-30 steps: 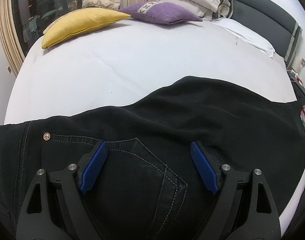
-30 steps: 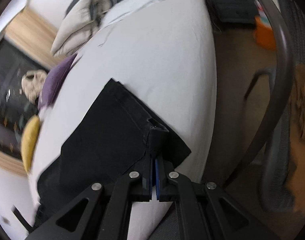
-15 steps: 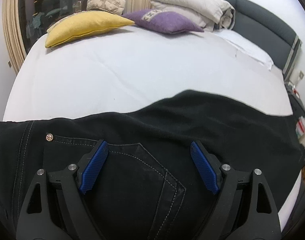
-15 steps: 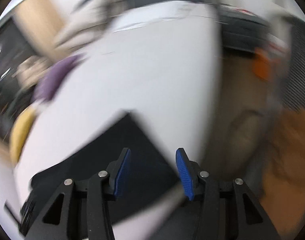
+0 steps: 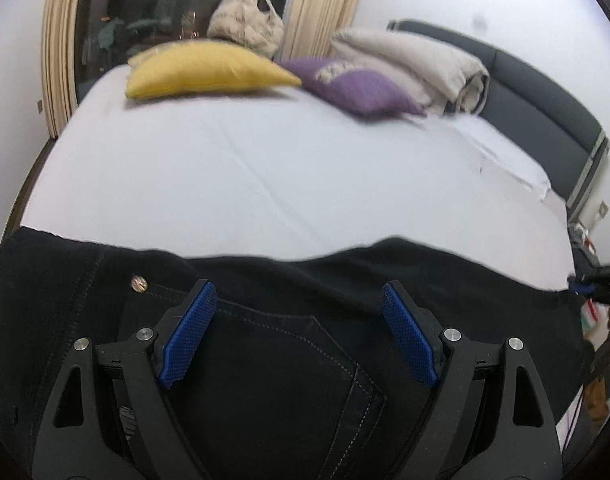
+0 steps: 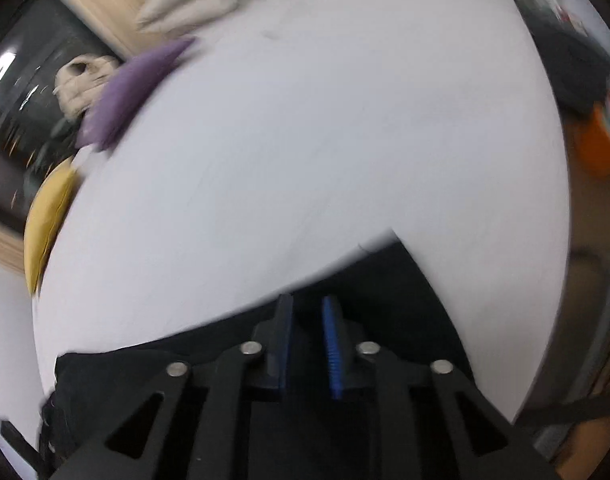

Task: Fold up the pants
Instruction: 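Fold the leg end with the right tool toward the left tool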

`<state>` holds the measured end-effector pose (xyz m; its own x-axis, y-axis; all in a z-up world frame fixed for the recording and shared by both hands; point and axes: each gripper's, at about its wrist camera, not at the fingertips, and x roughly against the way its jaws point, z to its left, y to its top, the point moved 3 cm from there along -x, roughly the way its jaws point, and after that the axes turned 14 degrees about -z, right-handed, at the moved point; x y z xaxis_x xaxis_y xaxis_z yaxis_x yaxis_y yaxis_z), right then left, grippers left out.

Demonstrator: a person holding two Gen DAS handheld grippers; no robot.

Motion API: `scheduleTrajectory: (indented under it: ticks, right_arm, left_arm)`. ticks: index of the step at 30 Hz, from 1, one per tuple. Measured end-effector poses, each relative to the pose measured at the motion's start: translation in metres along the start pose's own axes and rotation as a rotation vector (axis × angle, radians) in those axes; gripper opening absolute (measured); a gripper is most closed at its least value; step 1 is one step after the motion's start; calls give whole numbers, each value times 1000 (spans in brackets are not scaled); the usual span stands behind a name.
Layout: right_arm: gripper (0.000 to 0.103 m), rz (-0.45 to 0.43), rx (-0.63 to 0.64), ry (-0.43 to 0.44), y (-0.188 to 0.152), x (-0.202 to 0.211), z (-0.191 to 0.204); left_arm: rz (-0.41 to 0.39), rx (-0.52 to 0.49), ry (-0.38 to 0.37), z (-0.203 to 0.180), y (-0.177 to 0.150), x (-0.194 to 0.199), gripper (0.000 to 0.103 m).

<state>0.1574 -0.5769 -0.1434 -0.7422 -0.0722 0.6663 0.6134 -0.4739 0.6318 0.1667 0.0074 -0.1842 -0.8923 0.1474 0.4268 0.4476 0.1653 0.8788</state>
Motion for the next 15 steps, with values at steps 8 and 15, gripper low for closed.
scheduleTrajectory:
  ticks: [8, 15]
  right_arm:
    - [78, 229, 588, 585, -39, -35, 257]
    - [69, 375, 863, 582, -89, -106, 328]
  left_arm:
    - [22, 17, -37, 4, -7, 1, 84]
    - [39, 74, -58, 15, -14, -8, 84]
